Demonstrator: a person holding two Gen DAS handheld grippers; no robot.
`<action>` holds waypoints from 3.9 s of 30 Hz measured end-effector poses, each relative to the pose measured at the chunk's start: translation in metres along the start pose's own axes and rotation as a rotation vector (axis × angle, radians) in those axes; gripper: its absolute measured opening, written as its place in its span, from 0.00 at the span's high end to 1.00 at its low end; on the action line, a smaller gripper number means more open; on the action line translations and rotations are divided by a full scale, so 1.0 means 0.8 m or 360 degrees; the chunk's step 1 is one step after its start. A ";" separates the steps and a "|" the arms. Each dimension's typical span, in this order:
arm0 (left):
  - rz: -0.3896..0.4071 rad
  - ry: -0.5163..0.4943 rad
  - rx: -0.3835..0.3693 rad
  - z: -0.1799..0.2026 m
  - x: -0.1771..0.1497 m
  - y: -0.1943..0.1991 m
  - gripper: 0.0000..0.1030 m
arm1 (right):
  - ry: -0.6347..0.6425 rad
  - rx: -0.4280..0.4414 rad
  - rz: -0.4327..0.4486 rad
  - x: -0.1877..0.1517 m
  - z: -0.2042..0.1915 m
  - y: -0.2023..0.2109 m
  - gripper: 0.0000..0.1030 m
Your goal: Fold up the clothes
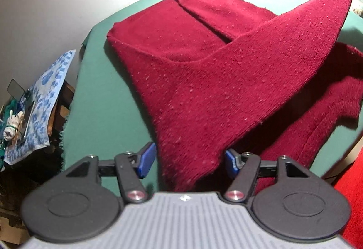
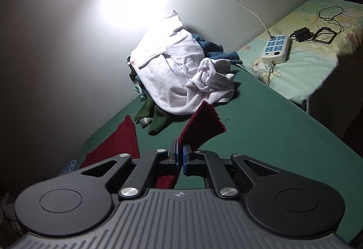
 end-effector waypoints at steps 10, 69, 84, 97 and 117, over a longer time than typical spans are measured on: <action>-0.0036 -0.0007 0.0046 -0.017 -0.011 0.002 0.34 | -0.0065 -0.0133 -0.0017 -0.012 0.033 -0.005 0.97; 0.0160 0.0164 -0.0481 -0.033 0.113 -0.101 0.26 | 0.0775 0.0395 -0.0668 -0.102 -0.304 -0.200 0.70; 0.0220 0.0184 -0.0500 -0.017 0.102 -0.099 0.21 | 0.1139 0.0617 -0.0761 -0.156 -0.491 -0.394 0.77; 0.0199 0.0242 -0.0445 -0.013 0.101 -0.098 0.22 | 0.1414 0.0476 -0.0788 -0.210 -0.511 -0.479 0.91; 0.0234 0.0127 -0.0574 -0.007 0.112 -0.090 0.32 | 0.0601 0.0389 -0.0569 -0.079 -0.372 -0.468 0.95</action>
Point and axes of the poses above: each gripper's, at about its wrist camera, not at the fingertips, and y roughly against the way its jaws point, z to its right, x to its top, the point moved 3 cm from there along -y, roughly the way its jaws point, and after that the axes turned 1 degree about x, right-handed, at the moved point
